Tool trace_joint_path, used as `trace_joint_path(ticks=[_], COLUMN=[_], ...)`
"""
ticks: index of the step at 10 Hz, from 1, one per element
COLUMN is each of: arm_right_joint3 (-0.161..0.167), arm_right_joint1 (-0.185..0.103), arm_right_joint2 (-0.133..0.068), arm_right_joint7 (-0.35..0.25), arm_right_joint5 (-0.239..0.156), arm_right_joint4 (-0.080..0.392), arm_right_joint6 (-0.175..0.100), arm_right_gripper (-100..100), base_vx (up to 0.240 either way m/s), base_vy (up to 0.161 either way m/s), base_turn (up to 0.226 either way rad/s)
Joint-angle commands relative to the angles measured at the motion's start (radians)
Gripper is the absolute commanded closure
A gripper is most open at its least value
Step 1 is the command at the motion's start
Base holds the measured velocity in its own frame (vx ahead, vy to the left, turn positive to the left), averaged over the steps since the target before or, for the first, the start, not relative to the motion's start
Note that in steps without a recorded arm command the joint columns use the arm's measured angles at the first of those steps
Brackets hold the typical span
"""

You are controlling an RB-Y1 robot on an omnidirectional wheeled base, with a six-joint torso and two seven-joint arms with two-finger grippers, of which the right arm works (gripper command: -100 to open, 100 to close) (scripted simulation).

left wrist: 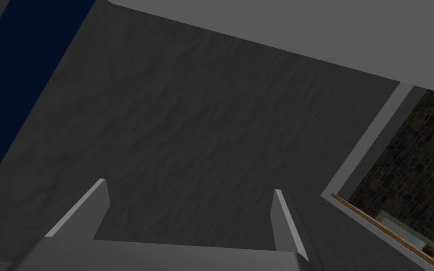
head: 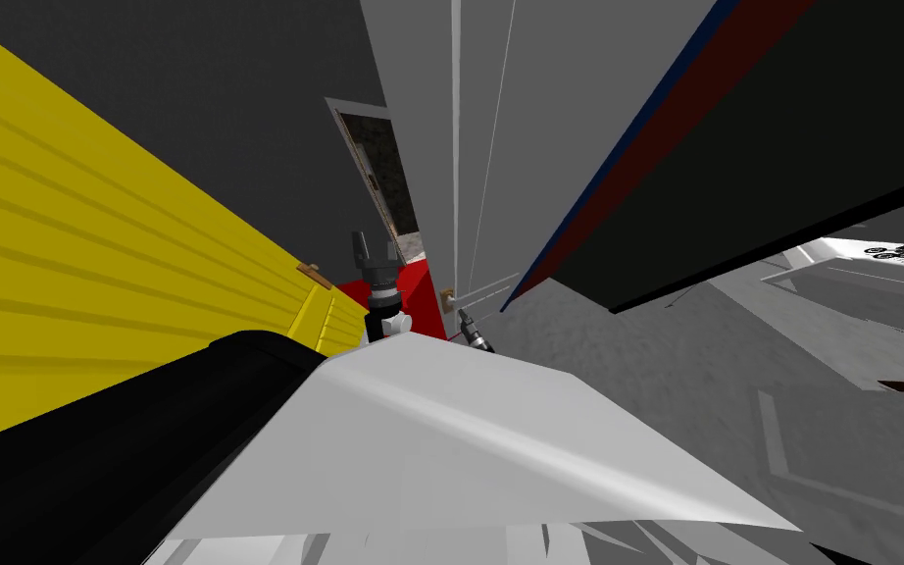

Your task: Push the door open

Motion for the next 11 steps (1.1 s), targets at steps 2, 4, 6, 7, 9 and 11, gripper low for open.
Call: trace_joint_path(ticks=[2, 4, 6, 7, 9, 11], arm_right_joint3=[-0.001, -0.006, -0.011, -0.014, -0.013, -0.013], arm_right_joint1=[0.007, -0.007, -0.019, -0.027, -0.028, -0.028], arm_right_joint2=[-0.002, 0.011, 0.022, 0.029, 0.031, 0.031], arm_right_joint7=[0.000, 0.004, 0.007, 0.009, 0.010, 0.010], arm_right_joint5=[0.002, -0.003, -0.007, -0.009, -0.009, -0.009], arm_right_joint4=[-0.004, 0.009, 0.020, 0.027, 0.027, 0.027], arm_right_joint6=[0.003, 0.009, 0.015, 0.018, 0.020, 0.020], arm_right_gripper=[-100, -100, -100, -100, -100, 100], base_vx=[-0.138, 0.089, 0.161, 0.222, 0.112, -0.007], base_vy=[-0.053, 0.085, 0.139, 0.131, 0.083, -0.009], base_turn=[-0.036, 0.038, 0.025, 0.030, 0.016, 0.005])
